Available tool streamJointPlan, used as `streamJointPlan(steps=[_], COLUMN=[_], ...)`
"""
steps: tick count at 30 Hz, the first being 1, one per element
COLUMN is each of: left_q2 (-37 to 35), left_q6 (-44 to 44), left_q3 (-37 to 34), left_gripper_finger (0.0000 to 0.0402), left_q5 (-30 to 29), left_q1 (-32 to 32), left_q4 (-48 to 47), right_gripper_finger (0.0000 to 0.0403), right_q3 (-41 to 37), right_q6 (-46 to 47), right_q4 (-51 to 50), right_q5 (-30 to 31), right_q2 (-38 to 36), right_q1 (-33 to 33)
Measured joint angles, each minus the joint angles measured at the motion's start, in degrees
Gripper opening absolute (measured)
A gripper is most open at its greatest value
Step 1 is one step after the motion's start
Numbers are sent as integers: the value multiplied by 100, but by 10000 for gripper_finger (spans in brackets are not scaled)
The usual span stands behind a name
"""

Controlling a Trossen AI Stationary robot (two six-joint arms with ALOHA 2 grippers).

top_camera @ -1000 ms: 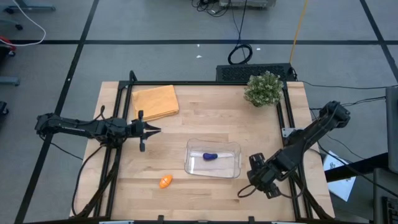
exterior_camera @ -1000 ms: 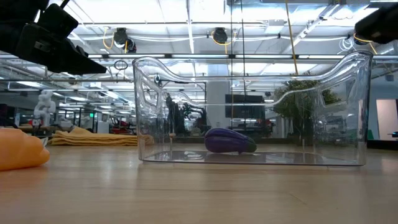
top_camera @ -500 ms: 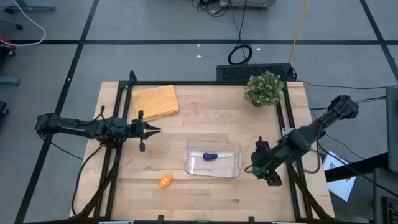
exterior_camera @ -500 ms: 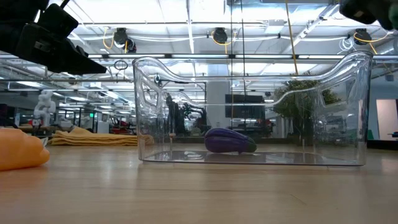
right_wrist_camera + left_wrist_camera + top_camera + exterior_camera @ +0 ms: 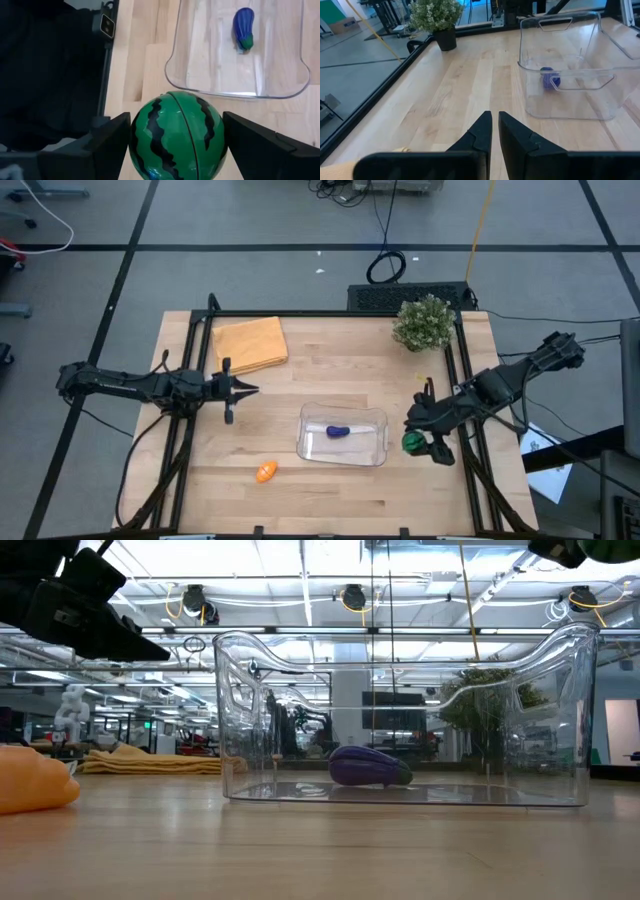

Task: Pick and placing Produce into tupperware
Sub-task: Put the green watermelon into the transparent bin

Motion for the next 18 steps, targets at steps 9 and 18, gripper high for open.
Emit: streamJointPlan(steps=[9, 18], left_q2=[-1, 0], left_q6=[-2, -22], left_q3=[0, 0], left_gripper_finger=[37, 37], left_q5=[0, -2], left_q1=[1, -1], left_q4=[-50, -50], right_gripper_finger=[294, 294], right_q3=[0, 224], right_q6=[-137, -485], right_q4=[-5, 19], right_q5=[39, 63], right_q2=[0, -31], right_q1=[-232, -712])
